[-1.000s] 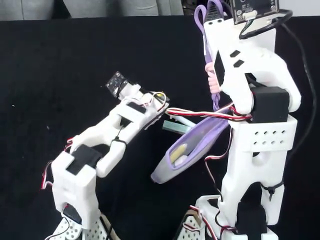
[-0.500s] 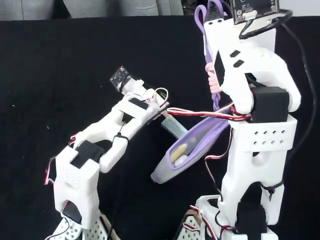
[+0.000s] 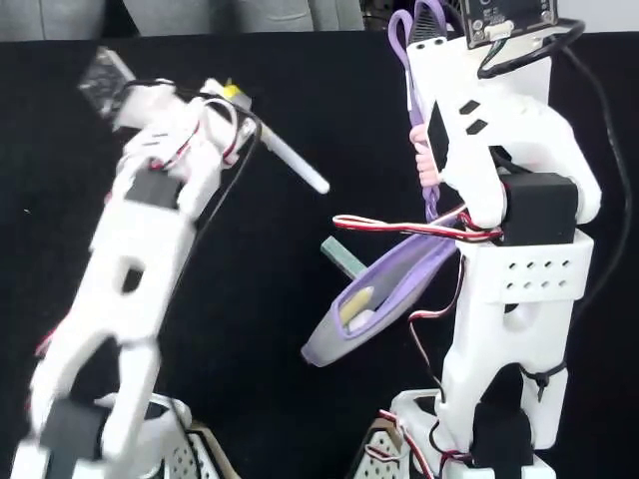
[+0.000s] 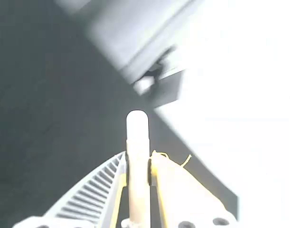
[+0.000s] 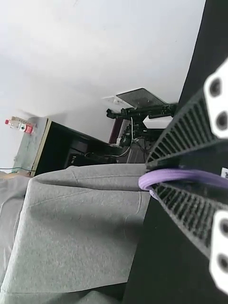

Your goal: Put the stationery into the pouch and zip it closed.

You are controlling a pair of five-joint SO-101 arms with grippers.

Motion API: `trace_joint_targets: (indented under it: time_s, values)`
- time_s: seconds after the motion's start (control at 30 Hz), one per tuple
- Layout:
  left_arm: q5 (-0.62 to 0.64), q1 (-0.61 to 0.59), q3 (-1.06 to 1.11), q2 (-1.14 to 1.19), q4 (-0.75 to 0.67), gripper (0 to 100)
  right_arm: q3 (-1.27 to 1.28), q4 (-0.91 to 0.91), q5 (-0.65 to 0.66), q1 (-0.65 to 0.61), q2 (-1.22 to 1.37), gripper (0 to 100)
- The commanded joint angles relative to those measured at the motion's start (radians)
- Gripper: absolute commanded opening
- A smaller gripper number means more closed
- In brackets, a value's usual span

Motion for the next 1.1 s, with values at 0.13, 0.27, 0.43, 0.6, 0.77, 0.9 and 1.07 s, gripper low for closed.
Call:
trace_joint_targets:
  time_s: [0.13, 0.27, 0.43, 0.6, 0.77, 0.9, 1.07]
  values:
    - [-0.252, 0.166, 0.091, -0.601, -0.101, 3, -0.051, 0.003, 0.009, 0.011, -0.039, 1.1]
    - [-0.348, 0.321, 0.147, -0.763, -0.127, 3, -0.051, 0.003, 0.009, 0.011, -0.039, 1.1]
    - [-0.486, 0.499, 0.188, -0.859, -0.126, 3, -0.051, 0.003, 0.009, 0.011, -0.039, 1.1]
    - [-0.559, 0.645, 0.234, -0.902, -0.124, 3, -0.051, 0.002, 0.009, 0.012, -0.039, 1.1]
    - [-0.675, 0.685, 0.292, -0.919, -0.124, 3, -0.051, 0.002, 0.009, 0.012, -0.039, 1.1]
    - [-0.767, 0.687, 0.383, -0.921, -0.129, 3, -0.051, 0.002, 0.009, 0.012, -0.039, 1.1]
    - [-0.824, 0.708, 0.455, -0.921, -0.130, 3, -0.051, 0.000, 0.009, 0.012, -0.039, 1.1]
